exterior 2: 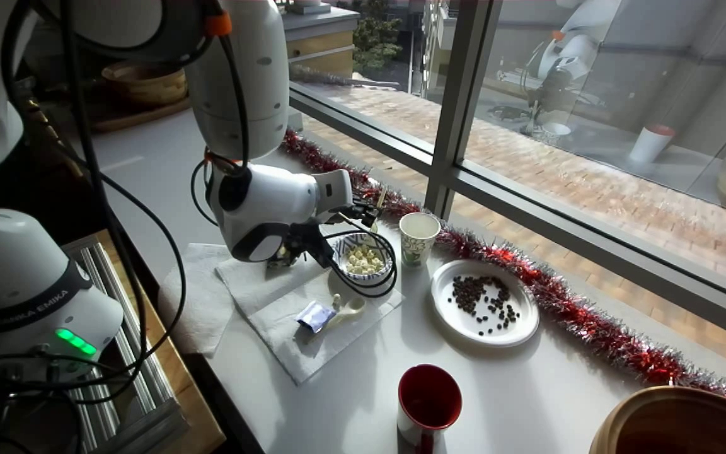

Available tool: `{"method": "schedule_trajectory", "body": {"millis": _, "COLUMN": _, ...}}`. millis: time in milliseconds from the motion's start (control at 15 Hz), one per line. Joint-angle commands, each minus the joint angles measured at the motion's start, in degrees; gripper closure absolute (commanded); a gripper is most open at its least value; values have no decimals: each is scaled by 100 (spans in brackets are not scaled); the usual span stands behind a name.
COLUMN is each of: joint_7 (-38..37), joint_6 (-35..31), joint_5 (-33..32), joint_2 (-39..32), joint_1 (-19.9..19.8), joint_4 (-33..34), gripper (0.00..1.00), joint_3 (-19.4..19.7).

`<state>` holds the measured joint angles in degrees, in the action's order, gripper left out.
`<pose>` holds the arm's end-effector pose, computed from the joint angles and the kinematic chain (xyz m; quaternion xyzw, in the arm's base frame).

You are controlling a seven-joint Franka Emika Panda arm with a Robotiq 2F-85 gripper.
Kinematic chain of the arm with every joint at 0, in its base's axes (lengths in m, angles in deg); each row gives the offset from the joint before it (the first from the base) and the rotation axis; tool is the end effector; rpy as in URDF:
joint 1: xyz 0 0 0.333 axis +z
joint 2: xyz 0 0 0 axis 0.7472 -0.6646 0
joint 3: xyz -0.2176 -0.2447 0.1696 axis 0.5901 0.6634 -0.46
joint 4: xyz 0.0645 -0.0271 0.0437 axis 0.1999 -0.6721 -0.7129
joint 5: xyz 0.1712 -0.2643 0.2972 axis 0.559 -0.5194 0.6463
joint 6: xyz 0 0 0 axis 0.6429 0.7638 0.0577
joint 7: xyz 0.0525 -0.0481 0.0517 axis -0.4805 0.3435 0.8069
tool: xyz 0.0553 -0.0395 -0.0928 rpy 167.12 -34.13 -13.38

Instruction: Pick up the folk and get a popcorn from the bowl

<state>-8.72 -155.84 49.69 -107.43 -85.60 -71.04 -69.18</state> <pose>0.4726 -0.1431 0.1286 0.8704 -0.0179 0.4918 0.0154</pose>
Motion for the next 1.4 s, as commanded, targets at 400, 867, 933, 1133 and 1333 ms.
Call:
{"method": "schedule_trajectory", "body": {"millis": 400, "joint_7": 29, "joint_6": -105, "joint_5": -248, "joint_2": -194, "joint_1": -265, "joint_4": -134, "gripper": 97, "joint_3": -66}}
{"method": "schedule_trajectory", "body": {"millis": 867, "joint_7": 122, "joint_6": -105, "joint_5": -211, "joint_2": -299, "joint_1": -274, "joint_4": -97, "gripper": 97, "joint_3": -52}}
{"method": "schedule_trajectory", "body": {"millis": 933, "joint_7": 112, "joint_6": -105, "joint_5": -207, "joint_2": -313, "joint_1": -270, "joint_4": -108, "gripper": 97, "joint_3": -44}}
{"method": "schedule_trajectory", "body": {"millis": 1133, "joint_7": 107, "joint_6": -104, "joint_5": -169, "joint_2": -355, "joint_1": -237, "joint_4": -132, "gripper": 97, "joint_3": 4}}
{"method": "schedule_trajectory", "body": {"millis": 1333, "joint_7": 109, "joint_6": -103, "joint_5": -133, "joint_2": -389, "joint_1": -215, "joint_4": -134, "gripper": 97, "joint_3": 48}}
